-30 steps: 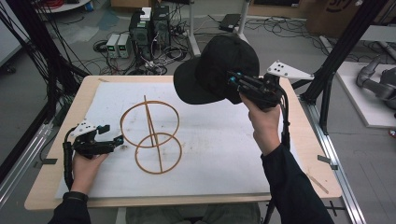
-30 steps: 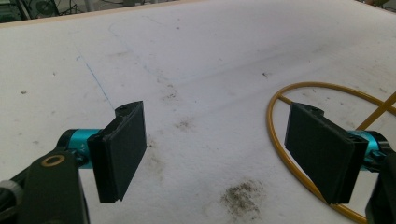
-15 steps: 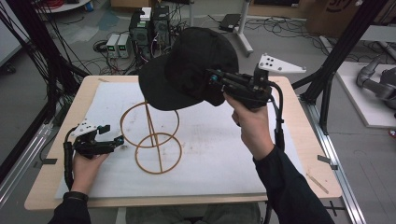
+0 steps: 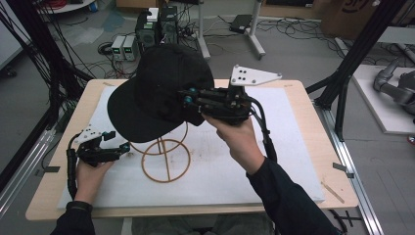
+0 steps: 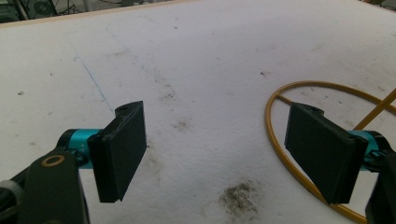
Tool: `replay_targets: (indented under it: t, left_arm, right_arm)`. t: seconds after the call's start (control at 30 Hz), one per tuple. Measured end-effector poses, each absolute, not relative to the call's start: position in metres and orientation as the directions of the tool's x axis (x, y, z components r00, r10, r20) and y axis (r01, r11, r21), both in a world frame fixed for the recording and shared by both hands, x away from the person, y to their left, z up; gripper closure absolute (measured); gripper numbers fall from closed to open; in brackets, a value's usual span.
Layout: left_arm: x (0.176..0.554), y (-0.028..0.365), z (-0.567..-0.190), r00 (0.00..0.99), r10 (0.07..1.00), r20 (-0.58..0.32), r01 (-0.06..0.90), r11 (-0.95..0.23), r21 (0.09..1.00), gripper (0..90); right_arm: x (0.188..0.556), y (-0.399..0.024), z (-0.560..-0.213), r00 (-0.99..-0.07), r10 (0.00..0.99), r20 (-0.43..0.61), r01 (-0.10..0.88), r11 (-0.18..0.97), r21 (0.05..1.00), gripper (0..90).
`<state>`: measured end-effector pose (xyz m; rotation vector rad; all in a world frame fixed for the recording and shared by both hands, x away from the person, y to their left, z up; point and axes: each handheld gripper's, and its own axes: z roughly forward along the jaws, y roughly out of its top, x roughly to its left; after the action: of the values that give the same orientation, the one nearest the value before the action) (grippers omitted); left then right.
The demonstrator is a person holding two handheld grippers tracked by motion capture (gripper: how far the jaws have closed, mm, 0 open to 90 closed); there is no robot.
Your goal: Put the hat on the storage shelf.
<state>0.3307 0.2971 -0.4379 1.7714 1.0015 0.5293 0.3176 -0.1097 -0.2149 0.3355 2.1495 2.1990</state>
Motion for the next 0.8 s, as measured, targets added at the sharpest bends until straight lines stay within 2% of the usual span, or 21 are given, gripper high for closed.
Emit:
replay_targets:
  t: [0.37, 0.8]
  left_arm:
    - [0.331, 0.297, -0.438, 0.563, 0.821, -0.092, 0.388, -0.165, 0.907, 20.8]
    - [0.330, 0.297, -0.438, 0.563, 0.821, -0.091, 0.389, -0.167, 0.906, 20.8]
  right_arm:
    - [0.316, -0.086, -0.230, -0.987, 0.136, 0.085, 0.093, 0.053, 0.994, 89.4]
    - [0.322, -0.078, -0.250, -0.989, 0.104, 0.103, 0.115, 0.110, 0.987, 89.0]
